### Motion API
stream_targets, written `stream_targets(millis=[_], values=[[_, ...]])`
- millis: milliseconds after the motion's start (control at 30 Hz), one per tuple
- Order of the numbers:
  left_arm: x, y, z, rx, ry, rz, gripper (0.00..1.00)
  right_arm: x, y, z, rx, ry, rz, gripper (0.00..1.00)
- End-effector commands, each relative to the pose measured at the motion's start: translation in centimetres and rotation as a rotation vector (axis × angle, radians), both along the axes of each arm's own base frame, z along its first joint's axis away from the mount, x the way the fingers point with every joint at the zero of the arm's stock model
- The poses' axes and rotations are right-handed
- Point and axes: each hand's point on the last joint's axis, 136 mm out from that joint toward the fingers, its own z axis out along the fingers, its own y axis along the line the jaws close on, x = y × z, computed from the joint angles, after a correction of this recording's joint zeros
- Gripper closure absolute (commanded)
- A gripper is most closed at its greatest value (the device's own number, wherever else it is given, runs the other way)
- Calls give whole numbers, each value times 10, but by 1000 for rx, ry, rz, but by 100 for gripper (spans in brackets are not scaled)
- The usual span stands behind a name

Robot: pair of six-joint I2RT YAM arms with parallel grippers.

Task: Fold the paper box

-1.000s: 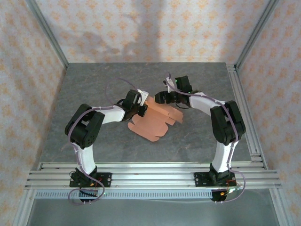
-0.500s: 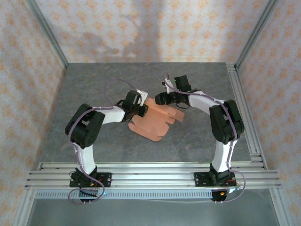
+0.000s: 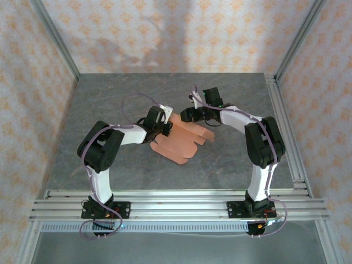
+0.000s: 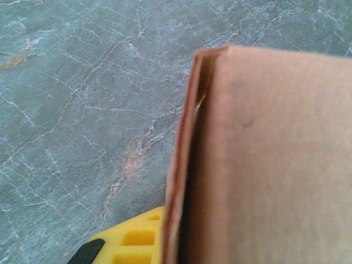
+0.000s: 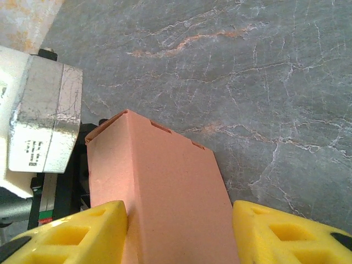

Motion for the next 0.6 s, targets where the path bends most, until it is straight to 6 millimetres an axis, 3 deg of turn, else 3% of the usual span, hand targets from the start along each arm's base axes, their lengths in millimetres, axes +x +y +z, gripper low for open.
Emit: stream_targets(millis=[0, 100, 233, 333, 400, 567], values=[[-2, -6, -3, -36, 8, 4, 100, -14, 1, 3, 31, 44, -1, 44], [-4, -6, 16, -64, -26, -10, 100, 0, -6, 36, 140, -8, -70, 40], [-10, -10, 34, -97, -45, -60, 100, 28, -36, 68, 263, -52, -234, 39], [-19, -17, 49, -129, -58, -123, 100, 43, -57, 68, 271, -35, -319, 40], [-24, -20, 58, -146, -64, -158, 100, 46, -64, 57, 222, -10, -330, 41], [-35, -28, 76, -189, -65, -225, 100, 34, -53, 42, 201, 51, -222, 48]])
